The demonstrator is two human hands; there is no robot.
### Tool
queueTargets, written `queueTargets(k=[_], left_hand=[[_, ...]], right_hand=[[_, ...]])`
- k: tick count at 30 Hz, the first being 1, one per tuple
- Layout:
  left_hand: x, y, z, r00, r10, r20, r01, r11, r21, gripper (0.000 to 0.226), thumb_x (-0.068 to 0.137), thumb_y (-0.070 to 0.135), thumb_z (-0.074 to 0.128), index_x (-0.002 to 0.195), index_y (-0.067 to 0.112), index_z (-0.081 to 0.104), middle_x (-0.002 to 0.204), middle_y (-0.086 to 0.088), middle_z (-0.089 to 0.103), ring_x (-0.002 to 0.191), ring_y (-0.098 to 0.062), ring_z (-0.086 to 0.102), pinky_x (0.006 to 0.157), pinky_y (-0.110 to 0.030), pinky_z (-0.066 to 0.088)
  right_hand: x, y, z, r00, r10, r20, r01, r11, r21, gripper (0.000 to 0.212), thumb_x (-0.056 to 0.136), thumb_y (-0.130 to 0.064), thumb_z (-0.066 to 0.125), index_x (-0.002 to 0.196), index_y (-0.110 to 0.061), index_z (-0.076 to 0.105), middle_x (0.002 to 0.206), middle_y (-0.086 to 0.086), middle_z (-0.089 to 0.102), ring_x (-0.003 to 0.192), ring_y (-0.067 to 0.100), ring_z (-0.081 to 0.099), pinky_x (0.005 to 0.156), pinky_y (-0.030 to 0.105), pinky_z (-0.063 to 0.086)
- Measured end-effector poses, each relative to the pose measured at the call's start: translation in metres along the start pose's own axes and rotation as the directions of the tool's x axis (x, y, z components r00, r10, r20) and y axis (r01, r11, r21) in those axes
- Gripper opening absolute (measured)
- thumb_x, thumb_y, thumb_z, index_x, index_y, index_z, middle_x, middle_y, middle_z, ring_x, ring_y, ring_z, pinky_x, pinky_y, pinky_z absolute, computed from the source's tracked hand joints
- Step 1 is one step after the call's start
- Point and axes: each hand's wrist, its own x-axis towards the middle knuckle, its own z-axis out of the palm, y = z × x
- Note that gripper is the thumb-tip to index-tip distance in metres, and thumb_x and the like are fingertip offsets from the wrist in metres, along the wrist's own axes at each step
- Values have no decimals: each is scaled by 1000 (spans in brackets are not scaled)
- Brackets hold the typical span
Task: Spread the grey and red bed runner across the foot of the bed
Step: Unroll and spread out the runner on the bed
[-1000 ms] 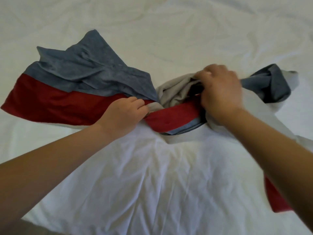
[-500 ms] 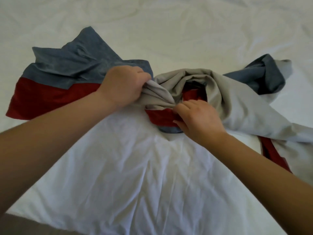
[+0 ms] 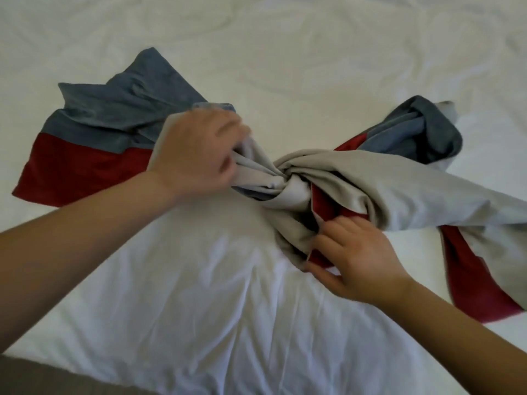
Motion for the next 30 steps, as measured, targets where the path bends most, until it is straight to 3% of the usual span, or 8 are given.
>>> queueTargets(k=[3, 5, 8, 11, 16, 21, 25, 30], left_hand=[[-7, 43, 17, 961, 277, -7, -277, 960, -39, 34, 81, 32, 55, 106, 11, 65, 110, -12, 65, 97, -31, 60, 84, -42, 47], [-5, 63, 29, 942, 335, 22, -335, 942, 7, 24, 86, 25, 55, 101, 10, 66, 99, -12, 67, 88, -31, 62, 78, -41, 49], [4, 70, 35, 965, 258, 41, -261, 963, 72, 7, 84, 11, 60, 81, 11, 66, 70, -7, 64, 64, -27, 59, 56, -35, 47], [10, 70, 32, 964, 244, 102, -252, 965, 72, 11, 70, 5, 66, 66, 12, 59, 58, -7, 59, 52, -27, 56, 45, -30, 40], [12, 66, 20, 965, 256, 60, -260, 964, 54, 10, 58, 5, 58, 62, 13, 53, 56, -6, 55, 49, -26, 50, 44, -27, 31], [-8, 38, 7, 984, 179, -11, -177, 979, 98, 4, 62, 9, 53, 62, 13, 52, 56, -5, 54, 47, -25, 46, 43, -30, 34], [-34, 5, 0, 996, 50, 70, -58, 991, 118, 6, 66, 12, 53, 71, 12, 56, 61, -7, 57, 50, -27, 48, 44, -30, 35], [-38, 7, 8, 979, -102, 175, 87, 992, 90, 16, 63, 13, 58, 78, 10, 56, 67, -7, 55, 57, -27, 49, 46, -35, 41]], right_hand=[[32, -1, -4, 972, 115, -204, -124, 992, -33, 22, 91, -25, 54, 96, -11, 69, 96, 12, 65, 84, 31, 61, 68, 41, 49], [55, 4, -7, 949, 238, -205, -261, 961, -95, 27, 88, -23, 51, 108, -12, 65, 110, 13, 62, 97, 32, 58, 76, 41, 47], [78, 17, -6, 938, 345, 34, -328, 915, -235, 33, 89, -25, 46, 121, -21, 53, 121, 5, 54, 109, 27, 49, 87, 37, 38], [95, 27, -6, 953, 288, 97, -247, 921, -302, 25, 90, -20, 45, 112, -16, 54, 109, 8, 55, 100, 29, 49, 75, 35, 31], [112, 50, -25, 951, 301, 70, -247, 876, -414, 20, 87, -8, 48, 106, -9, 55, 102, 14, 54, 93, 33, 50, 63, 36, 26], [111, 108, -56, 895, 438, -88, -436, 813, -385, 24, 82, -1, 54, 103, -7, 61, 102, 21, 56, 97, 41, 53, 63, 40, 37], [96, 142, -77, 809, 561, -177, -586, 743, -323, 27, 80, -1, 55, 100, -12, 67, 99, 21, 58, 91, 43, 56, 68, 42, 44], [102, 112, -50, 903, 412, -121, -428, 840, -334, 27, 79, -8, 53, 105, -10, 63, 102, 19, 58, 92, 40, 54, 65, 41, 40]])
